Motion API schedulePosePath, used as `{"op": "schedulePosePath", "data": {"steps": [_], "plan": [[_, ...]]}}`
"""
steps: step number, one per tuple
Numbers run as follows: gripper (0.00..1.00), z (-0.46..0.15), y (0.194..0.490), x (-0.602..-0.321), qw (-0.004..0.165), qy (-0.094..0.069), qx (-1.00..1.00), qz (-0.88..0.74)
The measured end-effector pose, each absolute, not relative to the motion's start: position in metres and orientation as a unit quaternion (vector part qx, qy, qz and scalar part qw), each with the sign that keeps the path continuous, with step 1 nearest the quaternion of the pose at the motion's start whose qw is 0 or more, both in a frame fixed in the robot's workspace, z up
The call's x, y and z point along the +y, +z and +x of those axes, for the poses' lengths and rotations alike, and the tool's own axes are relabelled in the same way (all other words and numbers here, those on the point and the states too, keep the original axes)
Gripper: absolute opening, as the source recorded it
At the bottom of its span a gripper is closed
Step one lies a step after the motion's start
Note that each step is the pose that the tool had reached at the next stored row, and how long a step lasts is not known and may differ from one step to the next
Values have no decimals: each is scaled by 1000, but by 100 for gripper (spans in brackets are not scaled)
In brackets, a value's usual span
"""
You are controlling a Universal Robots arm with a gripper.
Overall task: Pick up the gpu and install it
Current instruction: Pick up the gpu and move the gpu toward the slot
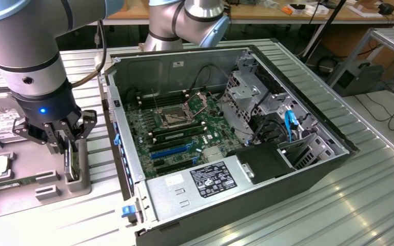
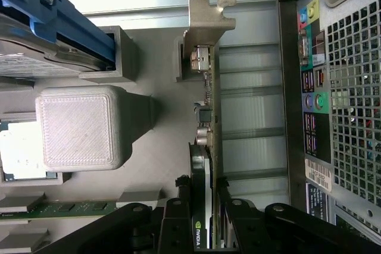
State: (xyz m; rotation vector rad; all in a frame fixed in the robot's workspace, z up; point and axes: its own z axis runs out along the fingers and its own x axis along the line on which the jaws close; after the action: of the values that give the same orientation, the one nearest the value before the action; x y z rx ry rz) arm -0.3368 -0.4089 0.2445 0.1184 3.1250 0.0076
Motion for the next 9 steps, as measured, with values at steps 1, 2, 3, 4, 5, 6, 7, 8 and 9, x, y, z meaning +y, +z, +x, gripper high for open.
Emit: {"op": "schedulePosePath", "data": {"steps": [1,2,3,4,5,6,7,8,9], "plan": [[27,-337,245,-409,7,2,999,38],[27,-337,245,-409,7,2,999,38],[27,-337,245,-409,7,2,999,38],[27,-337,245,-409,7,2,999,38],[27,-337,245,-409,7,2,999,38],[27,-337,245,-409,7,2,999,38],[27,-337,245,-409,7,3,999,38],[27,-337,245,-409,7,2,999,38],[27,-337,246,-409,7,2,999,38]]}}
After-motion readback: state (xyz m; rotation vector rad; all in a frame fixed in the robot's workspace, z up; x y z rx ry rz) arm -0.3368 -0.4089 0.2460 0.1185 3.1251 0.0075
